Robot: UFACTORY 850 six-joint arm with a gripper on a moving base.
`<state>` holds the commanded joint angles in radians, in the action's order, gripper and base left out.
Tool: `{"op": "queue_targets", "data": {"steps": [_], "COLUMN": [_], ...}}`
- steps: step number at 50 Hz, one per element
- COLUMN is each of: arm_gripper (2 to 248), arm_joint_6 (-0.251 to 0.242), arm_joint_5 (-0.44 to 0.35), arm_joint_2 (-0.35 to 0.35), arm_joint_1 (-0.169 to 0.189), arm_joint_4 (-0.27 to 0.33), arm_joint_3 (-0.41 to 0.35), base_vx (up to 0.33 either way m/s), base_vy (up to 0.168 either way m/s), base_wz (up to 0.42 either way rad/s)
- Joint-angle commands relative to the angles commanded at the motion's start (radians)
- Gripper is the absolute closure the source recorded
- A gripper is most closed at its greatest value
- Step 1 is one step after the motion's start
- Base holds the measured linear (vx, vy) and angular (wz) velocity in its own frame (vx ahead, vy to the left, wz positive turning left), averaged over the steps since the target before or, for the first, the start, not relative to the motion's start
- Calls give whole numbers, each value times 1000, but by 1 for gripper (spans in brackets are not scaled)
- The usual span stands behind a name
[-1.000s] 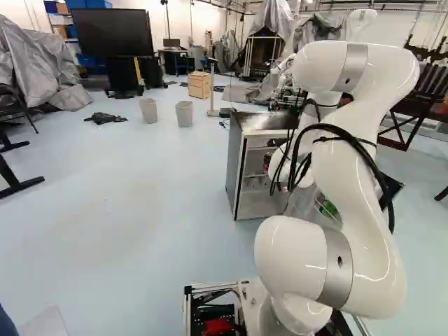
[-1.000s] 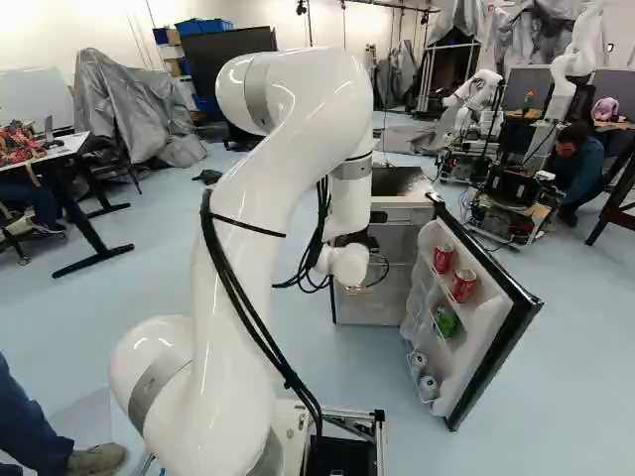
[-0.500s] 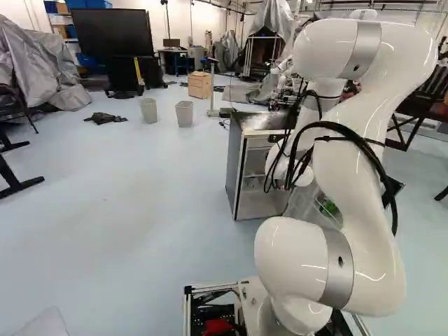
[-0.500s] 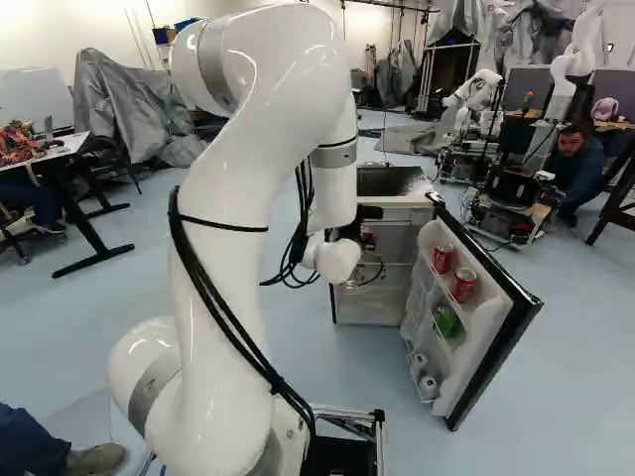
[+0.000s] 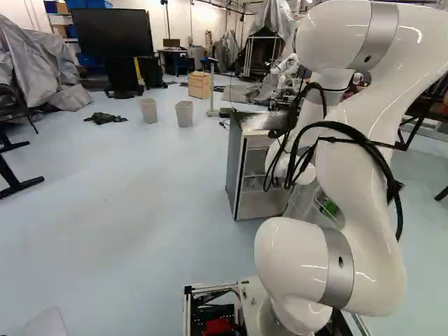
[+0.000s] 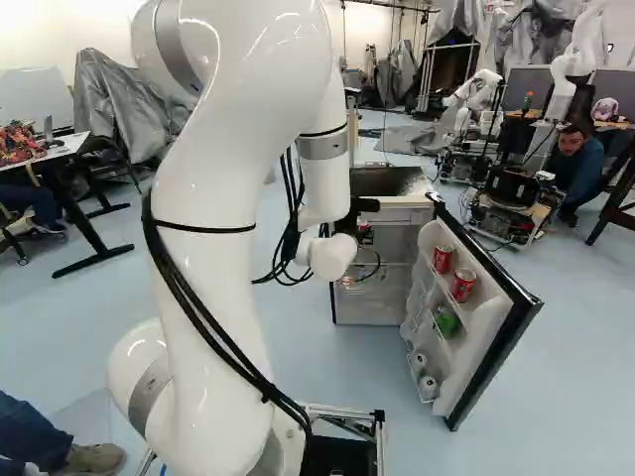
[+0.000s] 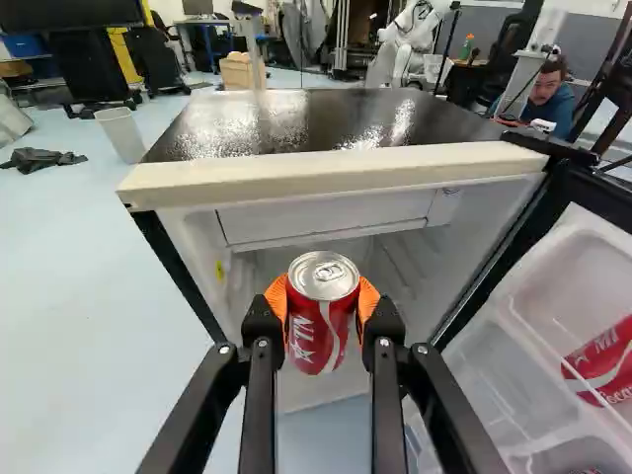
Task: Grab a drink from the fridge
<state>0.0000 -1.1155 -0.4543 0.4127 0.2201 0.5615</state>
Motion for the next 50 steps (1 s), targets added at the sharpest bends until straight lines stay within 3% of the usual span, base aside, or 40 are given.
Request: {"op": "queue_targets", "data": {"steps": [50], "arm_gripper": [160], "arm_joint_6": [0], "arm_joint_5": [85], "arm_joint_2": [140], "arm_joint_1": [-3], "arm_joint_4": [0], "arm_joint_3": [-28], "base_vx": [0], "base_vy": [0], "base_wz": [0]}}
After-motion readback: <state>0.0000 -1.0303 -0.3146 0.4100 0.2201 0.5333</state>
